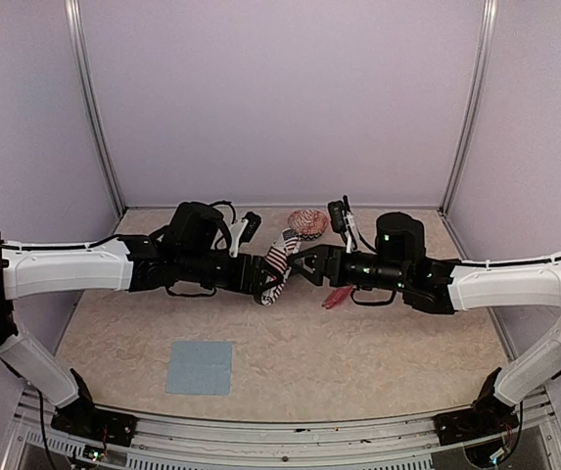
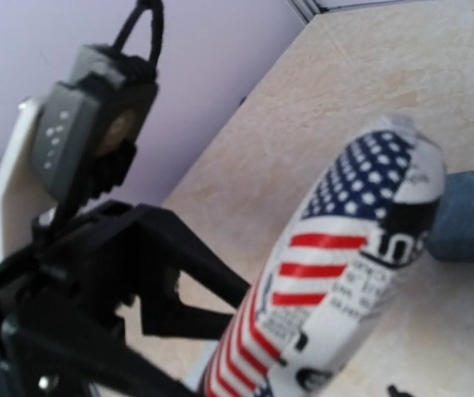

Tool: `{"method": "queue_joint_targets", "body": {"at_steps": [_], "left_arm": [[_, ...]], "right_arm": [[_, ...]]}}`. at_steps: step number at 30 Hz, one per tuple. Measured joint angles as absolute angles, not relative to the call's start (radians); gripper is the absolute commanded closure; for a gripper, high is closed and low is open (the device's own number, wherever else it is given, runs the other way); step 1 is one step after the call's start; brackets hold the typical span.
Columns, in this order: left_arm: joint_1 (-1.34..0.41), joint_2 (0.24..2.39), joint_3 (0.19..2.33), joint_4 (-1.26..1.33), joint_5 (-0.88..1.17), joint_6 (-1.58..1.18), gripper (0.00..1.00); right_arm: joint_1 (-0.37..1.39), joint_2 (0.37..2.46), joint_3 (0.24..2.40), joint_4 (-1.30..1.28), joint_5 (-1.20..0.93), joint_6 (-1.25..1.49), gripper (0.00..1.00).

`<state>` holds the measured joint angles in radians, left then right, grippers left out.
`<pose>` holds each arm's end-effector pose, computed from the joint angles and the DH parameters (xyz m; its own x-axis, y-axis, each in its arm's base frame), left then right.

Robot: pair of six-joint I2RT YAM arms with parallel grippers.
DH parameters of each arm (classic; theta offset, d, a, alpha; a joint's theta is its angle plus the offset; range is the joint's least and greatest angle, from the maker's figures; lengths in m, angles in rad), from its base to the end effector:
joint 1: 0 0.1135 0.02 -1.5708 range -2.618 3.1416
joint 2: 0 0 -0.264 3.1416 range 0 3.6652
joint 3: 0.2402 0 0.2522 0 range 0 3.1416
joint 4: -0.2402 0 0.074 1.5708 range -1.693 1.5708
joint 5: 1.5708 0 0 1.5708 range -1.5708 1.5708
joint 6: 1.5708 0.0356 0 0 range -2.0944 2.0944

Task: Organize the sunglasses
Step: Open the sunglasses case.

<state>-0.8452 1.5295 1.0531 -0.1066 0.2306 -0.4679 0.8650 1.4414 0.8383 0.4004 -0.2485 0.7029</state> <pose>0.2229 -0.2635 0.2584 -0.7116 0.1406 -0.6883 0.5983 0.6349 -0.4888 0.2061 0.2553 0.2639 -0.6775 0.1710 -0.7153 -0.5977 0.4388 0.6710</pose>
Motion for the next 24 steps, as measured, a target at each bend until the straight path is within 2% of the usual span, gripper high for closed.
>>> {"method": "queue_joint_targets", "body": {"at_steps": [24], "left_arm": [[-0.903, 1.443, 1.032, -0.033, 0.235, -0.509, 1.0]], "right_arm": [[0.877, 1.441, 0.771, 0.516, -0.242, 0.864, 0.28]]}}
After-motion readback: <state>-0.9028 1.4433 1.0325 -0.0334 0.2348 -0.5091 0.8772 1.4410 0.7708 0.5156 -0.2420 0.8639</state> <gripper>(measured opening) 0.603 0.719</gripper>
